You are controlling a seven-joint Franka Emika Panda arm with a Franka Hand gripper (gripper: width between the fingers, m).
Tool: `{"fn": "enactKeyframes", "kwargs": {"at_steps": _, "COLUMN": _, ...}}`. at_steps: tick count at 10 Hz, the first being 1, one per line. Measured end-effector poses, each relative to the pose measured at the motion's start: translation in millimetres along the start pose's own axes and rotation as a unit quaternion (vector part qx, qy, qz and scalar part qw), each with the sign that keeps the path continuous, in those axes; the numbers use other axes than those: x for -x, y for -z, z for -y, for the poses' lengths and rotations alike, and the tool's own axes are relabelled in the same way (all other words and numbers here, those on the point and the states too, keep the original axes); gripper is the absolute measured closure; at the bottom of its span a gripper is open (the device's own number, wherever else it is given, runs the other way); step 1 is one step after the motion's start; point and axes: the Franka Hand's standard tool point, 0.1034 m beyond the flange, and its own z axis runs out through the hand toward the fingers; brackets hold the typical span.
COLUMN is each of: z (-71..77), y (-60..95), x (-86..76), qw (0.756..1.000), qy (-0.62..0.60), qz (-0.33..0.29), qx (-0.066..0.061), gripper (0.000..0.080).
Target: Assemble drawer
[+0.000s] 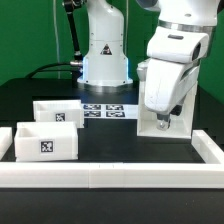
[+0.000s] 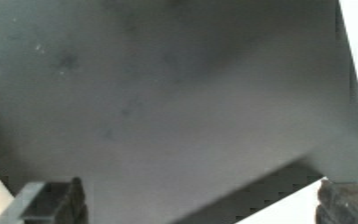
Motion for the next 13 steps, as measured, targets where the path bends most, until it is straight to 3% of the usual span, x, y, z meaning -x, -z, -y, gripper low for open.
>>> {"fn": "enactKeyframes", "kwargs": {"at_steps": 3, "z": 6.6, "y": 2.8, "x": 1.8, "qw": 0.998, "qy": -0.059, "qz": 0.002, "qx": -0.001, "gripper": 0.0150}}
{"fn": "enactKeyframes", "kwargs": {"at_steps": 8, "z": 14.8, "y": 11.1, "x": -3.1, "qw": 0.968, "qy": -0.253, "qz": -0.004, "qx": -0.008, "gripper": 0.0150}}
{"fn": "enactKeyframes", "kwargs": {"at_steps": 11, "z": 17.8, "y": 15.9, "x": -2.9, "qw": 0.926, "qy": -0.378, "qz": -0.010, "qx": -0.005, "gripper": 0.0150}}
{"fn": "enactKeyframes", "kwargs": {"at_steps": 13, "z": 40.0, "y": 31.8, "x": -4.6, "qw": 0.868, "qy": -0.496, "qz": -0.009, "qx": 0.000, "gripper": 0.0150}}
